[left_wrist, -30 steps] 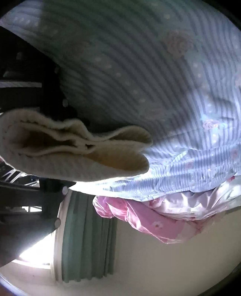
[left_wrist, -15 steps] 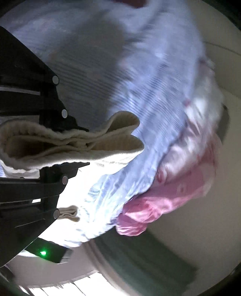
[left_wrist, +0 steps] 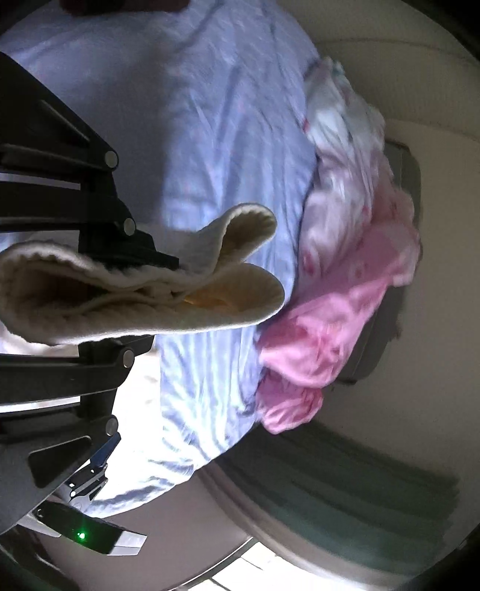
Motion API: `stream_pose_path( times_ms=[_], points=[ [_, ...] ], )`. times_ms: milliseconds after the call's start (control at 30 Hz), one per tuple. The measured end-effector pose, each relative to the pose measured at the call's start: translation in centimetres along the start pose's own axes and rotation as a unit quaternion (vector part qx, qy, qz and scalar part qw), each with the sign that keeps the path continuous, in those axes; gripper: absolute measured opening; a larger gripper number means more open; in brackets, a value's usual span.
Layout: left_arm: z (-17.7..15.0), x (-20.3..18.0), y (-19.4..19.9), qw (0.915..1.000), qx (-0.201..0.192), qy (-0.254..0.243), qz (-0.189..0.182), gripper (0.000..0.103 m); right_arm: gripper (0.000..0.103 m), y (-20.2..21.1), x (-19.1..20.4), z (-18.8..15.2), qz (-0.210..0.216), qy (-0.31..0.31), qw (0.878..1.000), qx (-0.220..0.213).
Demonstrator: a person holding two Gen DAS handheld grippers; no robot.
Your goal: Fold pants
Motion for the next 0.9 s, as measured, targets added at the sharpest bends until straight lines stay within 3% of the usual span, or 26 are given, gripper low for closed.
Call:
stream_pose_path(
  times_ms=[267, 500, 667, 800, 900],
  points=[
    [1.1, -14.7, -5.8, 0.9971, 0.033, -0.051, -0.046, 0.024, 0.066, 4.4, -13.7, -0.1, -0.036, -0.064, 0.997, -0.023],
    [-1.9, -26.7, -12.3, 0.9901, 0.076, -0.105, -0.055, 0.024, 0.066, 5.8, -25.3, -3.3, -0.082, -0.131, 0.988, -0.022],
    [-4.8, -32.5, -17.0, 0.9844, 0.116, -0.116, -0.062, 0.024, 0.066, 6.1, -32.3, -6.6, -0.110, -0.176, 0.978, -0.009],
    [-6.7, -36.5, -19.6, 0.9775, 0.132, -0.162, -0.025, 0.026, 0.066, 6.3, -35.7, -8.6, -0.117, -0.207, 0.971, -0.002],
    [-7.9, -37.6, -20.8, 0.9681, 0.152, -0.198, 0.019, 0.036, 0.066, 6.8, -37.3, -9.9, -0.124, -0.218, 0.968, -0.002]
  ],
)
Point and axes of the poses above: each gripper's, at about its wrist camera, not at the fingertips, and y roughly against the way its jaws point, x to its left, z to its top, the point moved 7 cm from there along -y, roughly the way its jaws point, and after that the axes turned 14 degrees about -y, right-handed, at the moved point
